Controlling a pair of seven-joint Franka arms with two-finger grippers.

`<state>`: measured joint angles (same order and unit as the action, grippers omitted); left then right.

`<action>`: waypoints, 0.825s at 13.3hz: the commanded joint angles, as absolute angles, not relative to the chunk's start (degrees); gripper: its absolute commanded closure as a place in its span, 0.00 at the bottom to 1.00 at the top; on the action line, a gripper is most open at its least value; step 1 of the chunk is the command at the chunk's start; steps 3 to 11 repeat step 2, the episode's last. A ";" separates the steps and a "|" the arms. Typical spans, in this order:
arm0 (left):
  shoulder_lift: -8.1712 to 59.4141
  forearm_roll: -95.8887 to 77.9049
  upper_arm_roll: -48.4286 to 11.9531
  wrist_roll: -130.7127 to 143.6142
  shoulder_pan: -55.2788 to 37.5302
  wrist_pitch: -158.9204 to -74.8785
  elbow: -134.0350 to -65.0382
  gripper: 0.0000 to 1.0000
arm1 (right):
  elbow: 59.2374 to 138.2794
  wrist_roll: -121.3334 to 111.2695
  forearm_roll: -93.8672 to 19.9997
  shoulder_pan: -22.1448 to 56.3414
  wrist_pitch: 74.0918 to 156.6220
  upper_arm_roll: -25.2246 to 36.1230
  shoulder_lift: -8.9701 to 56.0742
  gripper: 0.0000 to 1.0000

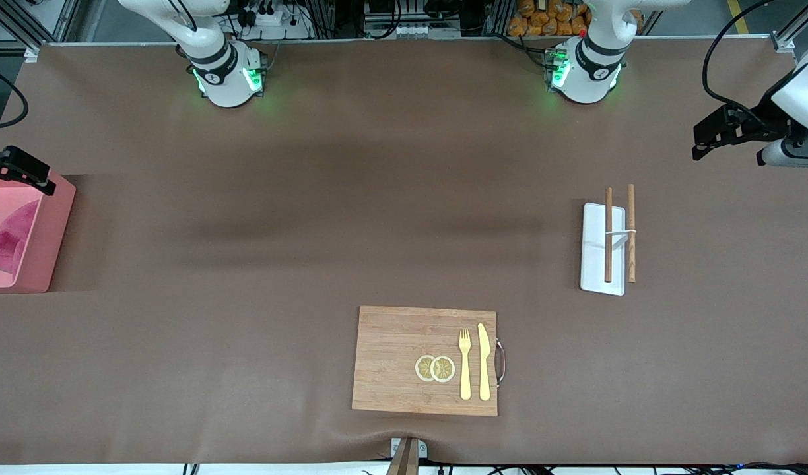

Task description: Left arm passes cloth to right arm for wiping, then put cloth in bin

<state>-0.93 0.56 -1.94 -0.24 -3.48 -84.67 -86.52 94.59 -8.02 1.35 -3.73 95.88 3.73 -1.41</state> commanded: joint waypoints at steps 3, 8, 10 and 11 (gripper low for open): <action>-0.53 1.05 -2.02 0.53 -3.52 -84.64 -85.61 0.00 | 94.83 -7.03 1.41 -3.96 95.80 3.34 -2.37 0.00; -0.53 1.05 -2.02 0.53 -3.52 -84.64 -85.61 0.00 | 94.83 -7.03 1.41 -3.96 95.80 3.34 -2.37 0.00; -0.53 1.05 -2.02 0.53 -3.52 -84.64 -85.61 0.00 | 94.83 -7.03 1.41 -3.96 95.80 3.34 -2.37 0.00; -0.53 1.05 -2.02 0.53 -3.52 -84.64 -85.61 0.00 | 94.83 -7.03 1.41 -3.96 95.80 3.34 -2.37 0.00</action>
